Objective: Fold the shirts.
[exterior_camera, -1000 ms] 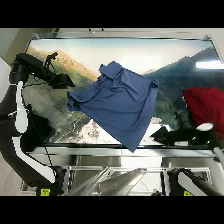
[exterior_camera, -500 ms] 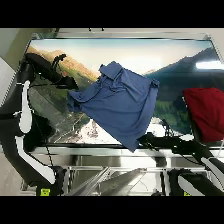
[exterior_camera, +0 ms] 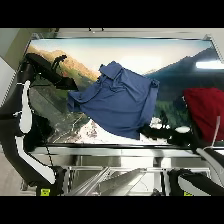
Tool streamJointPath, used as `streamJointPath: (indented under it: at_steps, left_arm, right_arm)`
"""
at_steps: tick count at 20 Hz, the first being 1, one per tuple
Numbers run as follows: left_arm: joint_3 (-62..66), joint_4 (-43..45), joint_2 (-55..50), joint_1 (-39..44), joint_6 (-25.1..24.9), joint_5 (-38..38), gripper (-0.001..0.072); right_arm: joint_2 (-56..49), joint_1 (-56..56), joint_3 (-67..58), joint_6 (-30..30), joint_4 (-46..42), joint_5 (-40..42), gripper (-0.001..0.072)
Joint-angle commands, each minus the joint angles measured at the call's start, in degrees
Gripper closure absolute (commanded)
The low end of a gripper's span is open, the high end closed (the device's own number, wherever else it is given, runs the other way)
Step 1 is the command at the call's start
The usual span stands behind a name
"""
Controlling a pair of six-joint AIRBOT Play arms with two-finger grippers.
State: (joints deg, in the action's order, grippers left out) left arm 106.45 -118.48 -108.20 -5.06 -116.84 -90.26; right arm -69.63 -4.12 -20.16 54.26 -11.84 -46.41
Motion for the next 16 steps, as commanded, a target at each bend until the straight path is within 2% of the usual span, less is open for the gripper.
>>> streamJointPath:
  at_steps: [1,3,5,9,11,16]
  left_arm:
    - [0.0,-1.7,0.1,-0.1,1.0,-0.4,0.0006]
    - [0.0,-3.4,0.1,0.4,1.4,-0.4,0.0006]
    - [0.0,-3.1,0.1,2.1,1.6,-0.4,0.0006]
    - [0.0,-3.1,0.1,7.0,3.4,-1.2,0.0006]
    - [-0.1,-3.1,0.1,9.9,5.1,-1.4,0.0006]
    - [-0.1,-1.9,0.1,17.6,5.3,-3.9,0.0006]
  right_arm:
    - [0.0,11.5,-14.0,11.4,-25.0,-9.7,0.0693]
    - [-0.2,16.7,-23.5,14.7,-34.3,-12.0,0.0693]
    - [-1.6,19.8,-31.4,15.3,-38.0,-14.1,0.0693]
    - [-6.7,21.3,-37.7,18.5,-47.8,-17.5,0.0693]
    - [-9.0,21.3,-37.7,18.6,-48.9,-17.5,0.0693]
    - [-12.5,21.4,-37.7,18.0,-49.0,-17.5,0.0693]
